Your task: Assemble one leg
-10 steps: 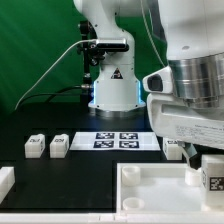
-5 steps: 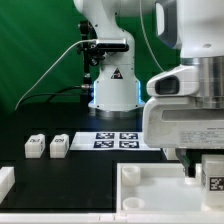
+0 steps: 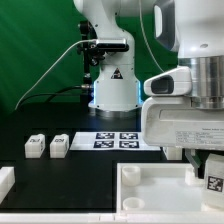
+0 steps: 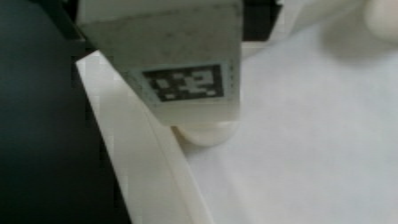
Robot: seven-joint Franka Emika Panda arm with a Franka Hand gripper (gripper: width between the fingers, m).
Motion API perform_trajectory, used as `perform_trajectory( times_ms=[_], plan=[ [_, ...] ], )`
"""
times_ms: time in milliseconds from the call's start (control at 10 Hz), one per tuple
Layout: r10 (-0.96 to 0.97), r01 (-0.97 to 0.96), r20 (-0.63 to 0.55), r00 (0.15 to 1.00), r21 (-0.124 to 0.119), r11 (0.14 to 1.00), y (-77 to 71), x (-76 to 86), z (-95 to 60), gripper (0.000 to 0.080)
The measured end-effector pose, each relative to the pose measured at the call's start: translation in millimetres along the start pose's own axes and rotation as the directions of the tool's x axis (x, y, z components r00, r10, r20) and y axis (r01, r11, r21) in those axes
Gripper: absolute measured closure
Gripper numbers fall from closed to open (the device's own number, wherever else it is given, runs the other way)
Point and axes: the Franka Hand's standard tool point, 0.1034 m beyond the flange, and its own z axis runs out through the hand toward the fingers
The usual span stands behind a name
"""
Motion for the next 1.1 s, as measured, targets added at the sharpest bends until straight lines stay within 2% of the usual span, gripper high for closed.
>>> perform_trajectory(
  times_ms=[200,300,500,600,800,900,1000,1100],
  plan=[
    [0.237,-0.238,0.025,0.971,0.022,0.971,4.2,4.1,-0.9,0.0500],
    [0.407,-0.409,0.055,0.912,0.037,0.912,7.9,6.1,-0.1,0.0500],
    [0.696,-0.707,0.135,0.705,0.061,0.705,11.9,4.4,1.9,0.0501],
    [0.752,-0.766,0.153,0.641,0.070,0.639,13.1,2.3,1.9,0.0501],
    [0.703,-0.716,0.146,0.696,0.077,0.694,12.8,2.1,2.1,0.0498],
    [0.686,-0.699,0.143,0.714,0.074,0.712,11.4,-0.1,2.7,0.0312],
    [0.612,-0.622,0.126,0.781,0.073,0.779,7.2,-4.5,3.0,0.0312],
    [0.412,-0.417,0.082,0.908,0.075,0.906,2.9,-7.0,1.7,0.0188]
  ],
)
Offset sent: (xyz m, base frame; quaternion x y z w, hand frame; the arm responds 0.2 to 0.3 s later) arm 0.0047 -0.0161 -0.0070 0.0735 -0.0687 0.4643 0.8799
